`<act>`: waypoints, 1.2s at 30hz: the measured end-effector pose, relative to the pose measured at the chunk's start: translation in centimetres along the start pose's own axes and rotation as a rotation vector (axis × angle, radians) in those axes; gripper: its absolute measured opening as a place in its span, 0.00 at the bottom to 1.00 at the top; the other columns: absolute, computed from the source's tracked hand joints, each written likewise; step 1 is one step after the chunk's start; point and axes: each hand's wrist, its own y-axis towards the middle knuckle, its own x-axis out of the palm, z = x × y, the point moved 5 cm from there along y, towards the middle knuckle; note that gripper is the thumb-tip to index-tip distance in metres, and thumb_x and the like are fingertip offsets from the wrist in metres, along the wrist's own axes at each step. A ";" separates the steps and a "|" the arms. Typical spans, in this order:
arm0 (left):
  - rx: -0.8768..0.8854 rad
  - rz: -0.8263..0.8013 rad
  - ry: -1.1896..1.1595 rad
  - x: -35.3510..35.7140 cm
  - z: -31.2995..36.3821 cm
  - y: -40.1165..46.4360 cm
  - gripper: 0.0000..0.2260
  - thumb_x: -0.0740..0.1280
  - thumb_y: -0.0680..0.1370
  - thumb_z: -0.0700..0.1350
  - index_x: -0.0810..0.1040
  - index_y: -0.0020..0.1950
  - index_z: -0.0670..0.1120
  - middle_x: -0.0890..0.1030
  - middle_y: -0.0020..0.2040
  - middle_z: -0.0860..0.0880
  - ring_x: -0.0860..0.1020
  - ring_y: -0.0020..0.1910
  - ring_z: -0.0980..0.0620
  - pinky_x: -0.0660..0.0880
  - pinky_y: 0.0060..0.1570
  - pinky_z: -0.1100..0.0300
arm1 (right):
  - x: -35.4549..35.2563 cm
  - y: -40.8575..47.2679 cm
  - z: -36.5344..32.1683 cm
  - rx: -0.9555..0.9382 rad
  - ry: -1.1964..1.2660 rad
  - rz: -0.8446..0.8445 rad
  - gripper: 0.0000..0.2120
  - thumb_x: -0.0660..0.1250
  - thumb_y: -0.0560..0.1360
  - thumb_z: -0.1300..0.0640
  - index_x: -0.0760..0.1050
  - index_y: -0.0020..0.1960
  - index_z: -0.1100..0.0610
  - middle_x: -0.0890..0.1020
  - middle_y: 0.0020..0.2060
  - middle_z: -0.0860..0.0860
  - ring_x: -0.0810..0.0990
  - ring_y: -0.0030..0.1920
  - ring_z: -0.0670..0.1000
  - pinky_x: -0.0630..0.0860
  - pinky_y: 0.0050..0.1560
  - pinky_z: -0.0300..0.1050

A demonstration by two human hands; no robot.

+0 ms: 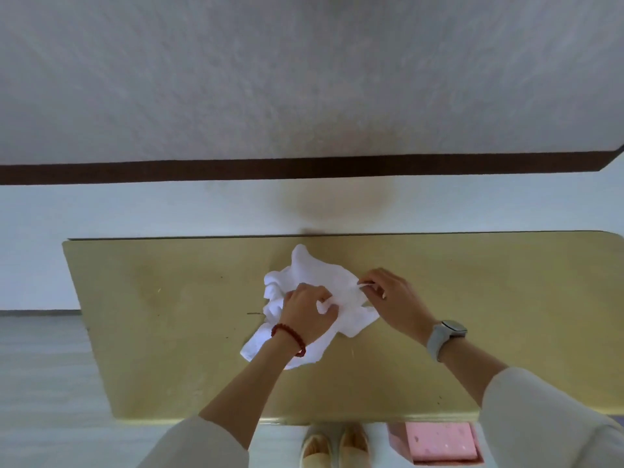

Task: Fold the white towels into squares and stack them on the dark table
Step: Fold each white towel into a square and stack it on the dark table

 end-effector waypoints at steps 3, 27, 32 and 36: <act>0.051 0.090 -0.152 -3.9 3.1 0.6 0.08 0.66 0.73 0.48 0.78 0.47 0.44 0.79 0.43 0.51 0.77 0.47 0.49 0.71 0.52 0.57 | -4.4 0.4 -0.9 -0.009 0.056 0.194 0.05 0.62 0.77 0.60 0.77 0.48 0.58 0.78 0.42 0.48 0.76 0.39 0.50 0.74 0.41 0.43; 0.338 0.420 0.060 -0.5 29.9 13.4 0.04 0.65 0.77 0.42 0.78 0.49 0.44 0.80 0.47 0.47 0.77 0.48 0.47 0.67 0.54 0.54 | -32.1 -8.3 18.1 0.286 0.371 0.819 0.05 0.59 0.78 0.64 0.73 0.48 0.57 0.77 0.46 0.53 0.79 0.46 0.53 0.77 0.45 0.43; 0.508 0.366 0.102 2.4 28.2 10.8 0.02 0.70 0.72 0.39 0.80 0.44 0.43 0.82 0.41 0.47 0.78 0.42 0.46 0.70 0.49 0.54 | -29.2 -12.1 19.8 0.341 0.393 0.805 0.06 0.60 0.77 0.66 0.74 0.48 0.58 0.79 0.44 0.53 0.79 0.45 0.53 0.78 0.45 0.46; 0.591 0.206 0.183 6.7 24.3 8.2 0.06 0.74 0.67 0.36 0.81 0.39 0.45 0.82 0.37 0.49 0.79 0.39 0.45 0.71 0.44 0.54 | -23.4 -16.1 21.9 0.485 0.366 0.669 0.06 0.60 0.76 0.67 0.74 0.46 0.58 0.79 0.39 0.53 0.80 0.41 0.52 0.79 0.43 0.46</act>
